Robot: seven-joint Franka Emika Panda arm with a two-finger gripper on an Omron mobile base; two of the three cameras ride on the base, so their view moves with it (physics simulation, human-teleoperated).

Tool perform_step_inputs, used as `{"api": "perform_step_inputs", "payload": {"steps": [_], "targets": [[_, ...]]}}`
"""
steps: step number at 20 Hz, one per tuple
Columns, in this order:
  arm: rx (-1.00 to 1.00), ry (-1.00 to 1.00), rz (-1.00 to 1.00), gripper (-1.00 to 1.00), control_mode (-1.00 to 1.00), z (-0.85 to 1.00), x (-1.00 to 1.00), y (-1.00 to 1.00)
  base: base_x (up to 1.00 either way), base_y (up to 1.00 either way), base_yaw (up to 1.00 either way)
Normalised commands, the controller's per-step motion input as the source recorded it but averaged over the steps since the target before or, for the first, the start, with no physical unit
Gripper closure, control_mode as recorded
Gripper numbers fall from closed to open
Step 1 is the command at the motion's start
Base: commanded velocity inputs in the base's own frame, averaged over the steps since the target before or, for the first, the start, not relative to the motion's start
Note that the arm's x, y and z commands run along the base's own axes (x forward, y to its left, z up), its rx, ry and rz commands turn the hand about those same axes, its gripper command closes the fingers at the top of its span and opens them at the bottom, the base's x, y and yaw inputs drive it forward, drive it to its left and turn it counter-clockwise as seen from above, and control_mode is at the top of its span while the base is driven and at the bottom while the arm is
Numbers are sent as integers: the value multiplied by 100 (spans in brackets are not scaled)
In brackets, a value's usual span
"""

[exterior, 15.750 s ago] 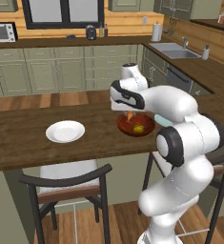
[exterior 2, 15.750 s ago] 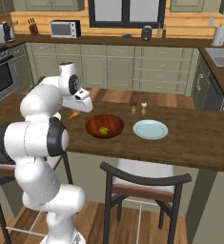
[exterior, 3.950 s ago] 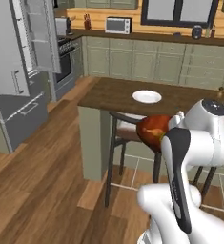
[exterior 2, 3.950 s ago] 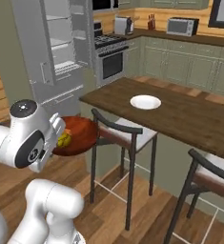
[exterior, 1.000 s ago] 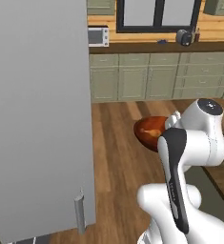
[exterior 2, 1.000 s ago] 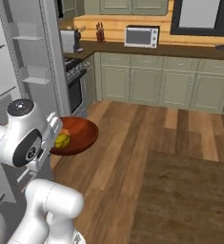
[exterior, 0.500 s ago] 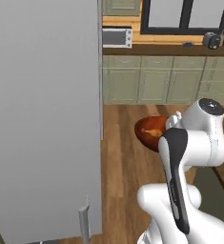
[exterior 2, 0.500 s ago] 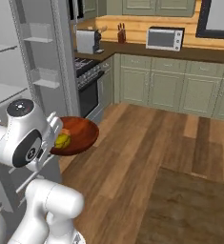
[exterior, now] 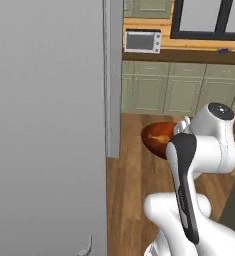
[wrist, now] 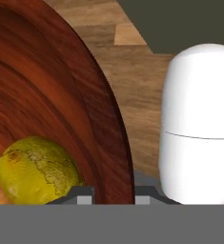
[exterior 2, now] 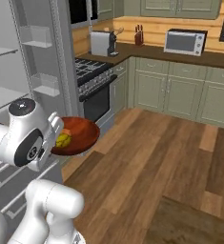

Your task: Pick the chicken drumstick and lemon from their plates and place them in the bowl. Then put the bowl in the fridge.

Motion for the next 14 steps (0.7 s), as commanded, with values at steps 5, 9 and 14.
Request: {"api": "perform_step_inputs", "payload": {"steps": [5,9,14], "targets": [[0,0,0,100,100,0,0,0,46,-14,39],[0,0,0,100,100,0,0,0,68,-48,26],[0,0,0,100,100,0,0,0,64,-37,29]]}}
